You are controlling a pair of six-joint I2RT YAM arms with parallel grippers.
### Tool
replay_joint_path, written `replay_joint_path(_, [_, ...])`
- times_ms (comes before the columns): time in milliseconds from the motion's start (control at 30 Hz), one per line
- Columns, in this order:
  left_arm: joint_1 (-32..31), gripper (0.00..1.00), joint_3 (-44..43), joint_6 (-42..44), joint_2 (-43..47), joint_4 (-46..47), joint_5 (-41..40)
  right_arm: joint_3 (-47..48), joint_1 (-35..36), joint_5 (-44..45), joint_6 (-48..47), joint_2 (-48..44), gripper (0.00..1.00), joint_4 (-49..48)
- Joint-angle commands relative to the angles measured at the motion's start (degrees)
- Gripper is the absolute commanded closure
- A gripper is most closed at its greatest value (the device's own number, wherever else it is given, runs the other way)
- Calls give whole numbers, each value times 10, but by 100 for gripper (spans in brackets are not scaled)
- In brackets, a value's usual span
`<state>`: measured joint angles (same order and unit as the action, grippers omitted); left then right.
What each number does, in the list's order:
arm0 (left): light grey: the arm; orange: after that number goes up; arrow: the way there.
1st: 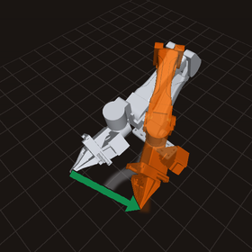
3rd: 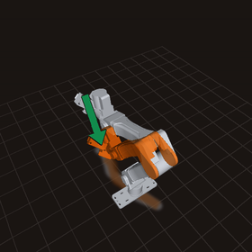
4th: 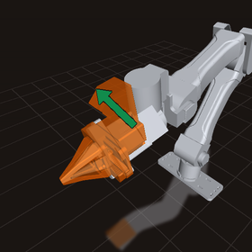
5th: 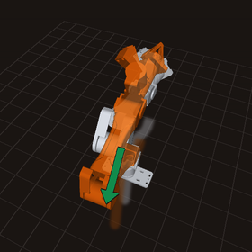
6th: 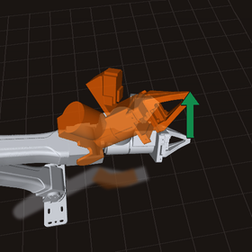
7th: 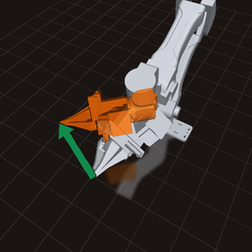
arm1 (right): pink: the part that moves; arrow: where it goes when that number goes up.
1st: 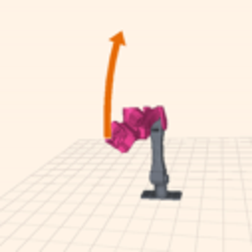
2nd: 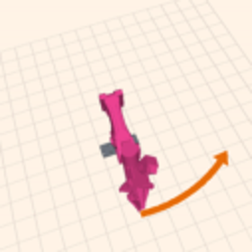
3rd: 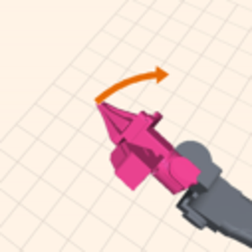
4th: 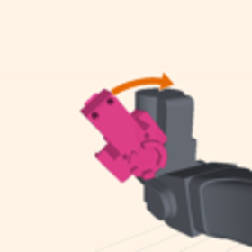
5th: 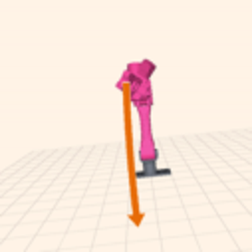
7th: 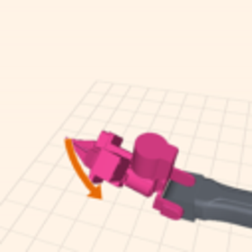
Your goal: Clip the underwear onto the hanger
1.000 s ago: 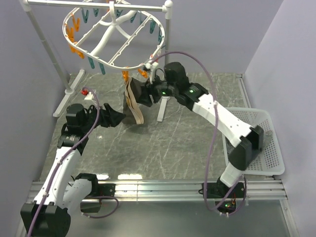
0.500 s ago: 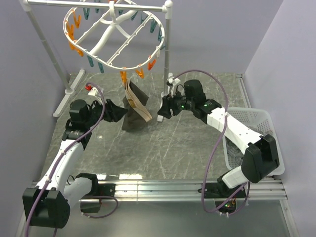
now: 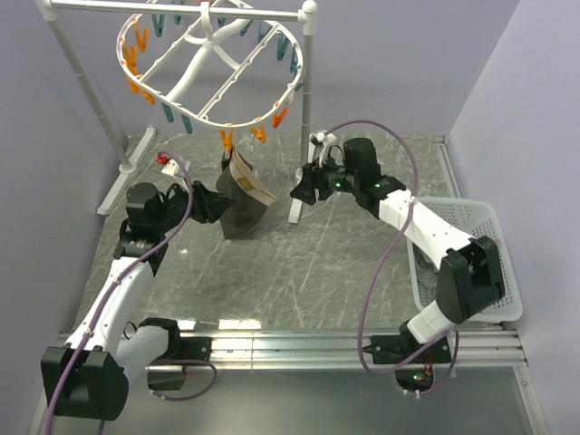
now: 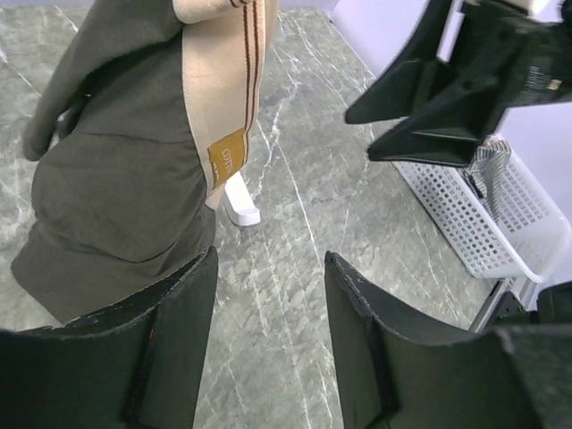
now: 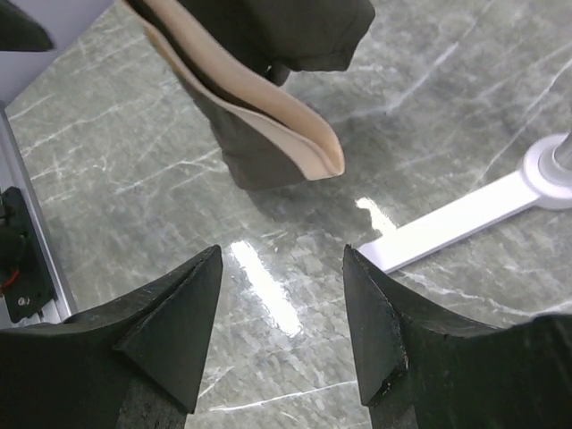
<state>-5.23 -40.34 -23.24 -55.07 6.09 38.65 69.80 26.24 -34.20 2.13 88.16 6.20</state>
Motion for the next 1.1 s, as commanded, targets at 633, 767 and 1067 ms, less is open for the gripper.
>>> replay_joint_path(633, [-119, 37, -154, 24, -2, 32, -111, 186, -53, -1, 76, 40, 39, -126])
replay_joint_path(767, [-120, 38, -196, -49, -56, 67, -120, 213, -54, -4, 110, 61, 39, -141])
replay_joint_path(1067, [-129, 37, -233, -68, -93, 104, -121, 249, -44, -3, 164, 107, 37, -171])
